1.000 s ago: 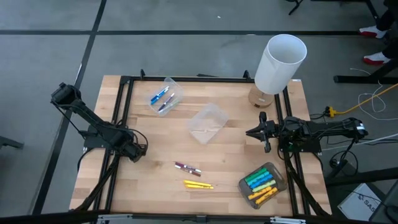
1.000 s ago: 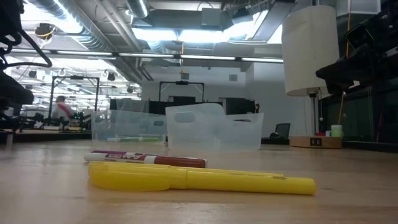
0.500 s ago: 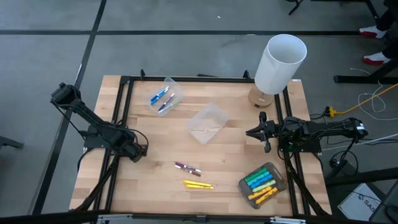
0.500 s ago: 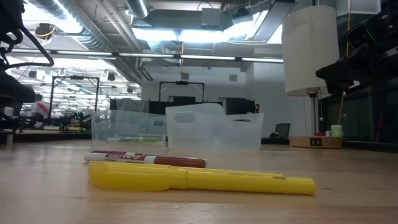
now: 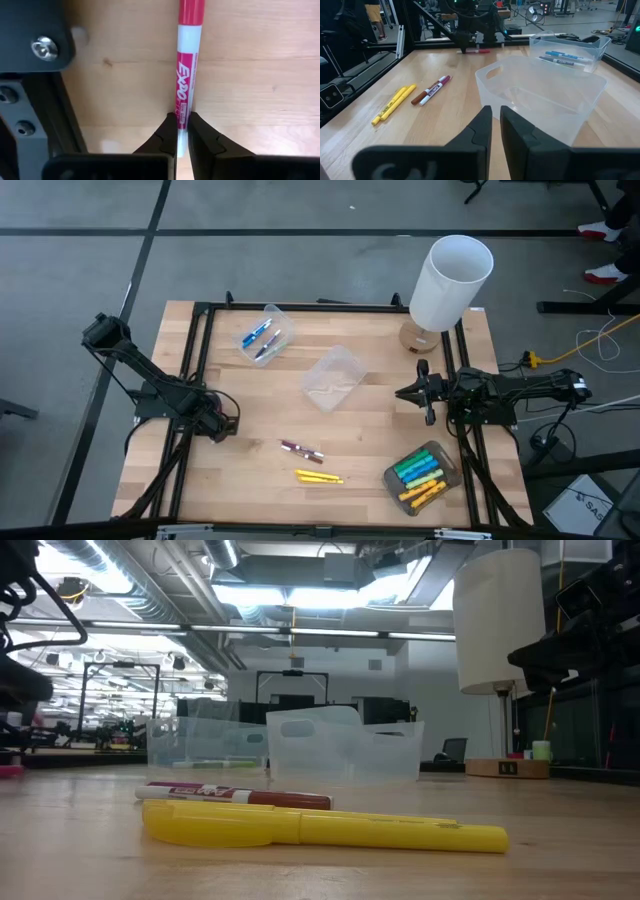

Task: Pick & Place Markers
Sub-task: Put the pink marker into the transparent bin

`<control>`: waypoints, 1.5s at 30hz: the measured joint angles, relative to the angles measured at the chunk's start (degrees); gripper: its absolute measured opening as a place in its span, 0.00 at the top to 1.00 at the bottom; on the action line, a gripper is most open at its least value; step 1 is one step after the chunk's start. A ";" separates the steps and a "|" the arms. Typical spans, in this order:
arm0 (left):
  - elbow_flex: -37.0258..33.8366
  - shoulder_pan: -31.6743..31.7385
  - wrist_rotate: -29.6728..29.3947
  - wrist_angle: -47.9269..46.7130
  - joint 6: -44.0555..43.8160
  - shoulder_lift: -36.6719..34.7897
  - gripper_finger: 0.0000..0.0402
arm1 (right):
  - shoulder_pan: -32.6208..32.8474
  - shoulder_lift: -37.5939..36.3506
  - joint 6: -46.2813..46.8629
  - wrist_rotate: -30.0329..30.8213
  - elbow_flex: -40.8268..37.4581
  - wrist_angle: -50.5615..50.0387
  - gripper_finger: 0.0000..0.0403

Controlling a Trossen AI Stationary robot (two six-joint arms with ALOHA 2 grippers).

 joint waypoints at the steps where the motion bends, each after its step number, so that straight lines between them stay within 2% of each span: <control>1: 0.27 0.00 -0.32 -0.07 0.02 0.02 0.96 | -0.01 0.00 -0.01 0.00 0.01 0.00 0.90; 6: 2.19 0.00 -3.15 -0.42 0.40 0.00 0.96 | -0.01 0.00 0.00 0.00 0.01 0.00 0.90; 17: 6.48 0.30 -14.81 0.25 3.39 -0.02 1.00 | 0.00 0.00 0.00 0.00 0.01 0.00 0.90; 30: 6.61 0.74 -15.21 -1.43 6.11 -0.62 1.00 | 0.01 0.00 0.00 0.00 0.01 -0.01 0.90; 34: 9.12 0.75 -18.38 -6.38 7.79 -1.98 1.00 | 0.01 0.00 0.00 0.00 -0.01 0.01 0.90; 41: 15.16 1.85 -21.85 -22.04 9.93 -4.65 0.99 | 0.01 0.00 0.00 0.00 0.01 0.02 0.90; 45: 15.49 2.93 -21.89 -22.70 11.22 -5.90 1.00 | 0.00 0.00 0.00 0.00 0.01 0.02 0.90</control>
